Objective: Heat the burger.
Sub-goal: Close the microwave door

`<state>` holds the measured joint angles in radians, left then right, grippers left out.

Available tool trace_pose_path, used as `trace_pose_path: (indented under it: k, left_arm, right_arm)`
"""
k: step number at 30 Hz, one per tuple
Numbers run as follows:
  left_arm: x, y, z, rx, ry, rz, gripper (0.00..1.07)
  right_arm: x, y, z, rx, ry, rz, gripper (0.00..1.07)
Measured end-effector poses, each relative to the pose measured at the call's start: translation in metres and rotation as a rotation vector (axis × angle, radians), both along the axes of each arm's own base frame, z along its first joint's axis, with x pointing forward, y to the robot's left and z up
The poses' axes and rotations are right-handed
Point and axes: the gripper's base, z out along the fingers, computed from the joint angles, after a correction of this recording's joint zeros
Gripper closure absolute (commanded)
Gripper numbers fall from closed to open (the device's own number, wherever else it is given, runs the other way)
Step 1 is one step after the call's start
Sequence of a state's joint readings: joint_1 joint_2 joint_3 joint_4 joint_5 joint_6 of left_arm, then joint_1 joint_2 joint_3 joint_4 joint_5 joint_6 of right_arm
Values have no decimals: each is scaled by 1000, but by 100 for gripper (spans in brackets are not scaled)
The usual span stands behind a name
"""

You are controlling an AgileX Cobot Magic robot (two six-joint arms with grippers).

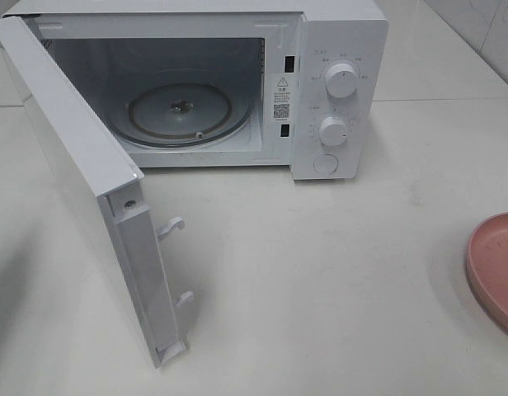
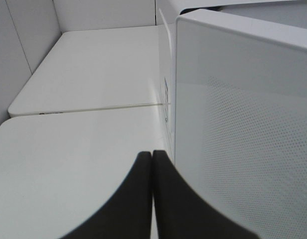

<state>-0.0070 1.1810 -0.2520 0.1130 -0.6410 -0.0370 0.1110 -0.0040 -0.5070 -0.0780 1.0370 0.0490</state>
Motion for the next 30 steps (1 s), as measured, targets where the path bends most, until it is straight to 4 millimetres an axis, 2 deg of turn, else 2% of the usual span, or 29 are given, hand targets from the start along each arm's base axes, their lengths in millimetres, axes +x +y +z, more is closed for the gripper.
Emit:
trace_pose_path:
  k: [7,11,18,30]
  left_arm:
    - [13,-6,-19,-38,21,-56,107]
    - [18,-12,-24,-40,34,-100,107]
    - [30,-43,-34,-33,67,-229,107]
    - [38,-72,-42,-88,87,-263,107]
  right_arm:
    - [0,0,0,0,0,0,32]
    - [0,0,0,0,0,0,32]
    - [0,0,0,0,0,0,32]
    - [0,0,0,0,0,0,32]
